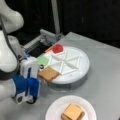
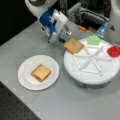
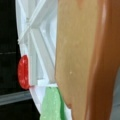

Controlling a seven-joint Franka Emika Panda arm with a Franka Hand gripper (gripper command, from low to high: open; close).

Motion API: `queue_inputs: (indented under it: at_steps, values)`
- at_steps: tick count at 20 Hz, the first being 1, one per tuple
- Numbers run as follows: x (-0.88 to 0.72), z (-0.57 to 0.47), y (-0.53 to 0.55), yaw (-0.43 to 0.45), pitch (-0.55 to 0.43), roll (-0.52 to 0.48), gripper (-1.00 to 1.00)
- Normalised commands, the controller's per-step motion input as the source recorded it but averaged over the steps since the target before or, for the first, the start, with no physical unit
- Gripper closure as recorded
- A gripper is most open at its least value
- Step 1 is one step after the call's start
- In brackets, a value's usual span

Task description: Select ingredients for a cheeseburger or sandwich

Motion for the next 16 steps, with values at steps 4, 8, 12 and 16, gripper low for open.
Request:
queue_inputs:
  at_steps: [4,8,12,16]
  values:
    - [0.19,-0.12,-0.19,0.114,-0.057,0.379,-1.00]
    - [0.18,-0.06,-0.12,0.072,-0.059,0.342,-1.00]
    - [0.16,-0.03,-0.06,0.036,-0.064,0.317,-1.00]
    - [0.16,-0.03,-0.04,-0.001,-0.056,0.269,-1.00]
